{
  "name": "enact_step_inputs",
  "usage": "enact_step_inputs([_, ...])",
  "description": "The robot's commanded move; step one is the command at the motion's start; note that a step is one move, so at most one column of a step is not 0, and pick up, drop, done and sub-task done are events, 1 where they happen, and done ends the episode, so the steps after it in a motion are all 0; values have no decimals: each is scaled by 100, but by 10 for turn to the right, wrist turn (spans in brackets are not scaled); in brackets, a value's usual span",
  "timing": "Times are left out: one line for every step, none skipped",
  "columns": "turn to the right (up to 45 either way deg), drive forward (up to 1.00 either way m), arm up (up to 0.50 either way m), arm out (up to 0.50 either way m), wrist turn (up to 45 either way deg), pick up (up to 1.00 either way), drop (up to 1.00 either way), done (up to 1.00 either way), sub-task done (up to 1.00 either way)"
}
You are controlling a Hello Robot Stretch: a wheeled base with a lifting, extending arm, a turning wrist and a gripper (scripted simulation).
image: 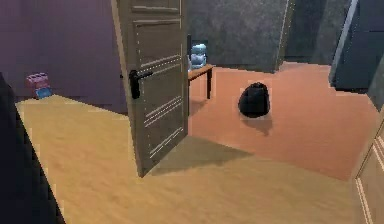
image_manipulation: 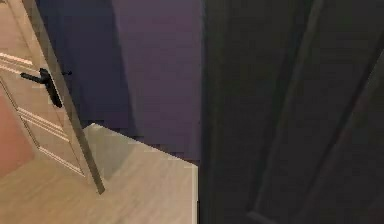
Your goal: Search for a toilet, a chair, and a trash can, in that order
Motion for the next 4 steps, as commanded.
enact_step_inputs([0, 55, 0, 0, 0, 0, 0, 0, 0])
enact_step_inputs([-450, 0, 0, 0, 0, 0, 0, 0, 0])
enact_step_inputs([-120, 0, 0, 0, 0, 0, 0, 0, 0])
enact_step_inputs([0, 50, 0, 0, 0, 0, 0, 0, 0])
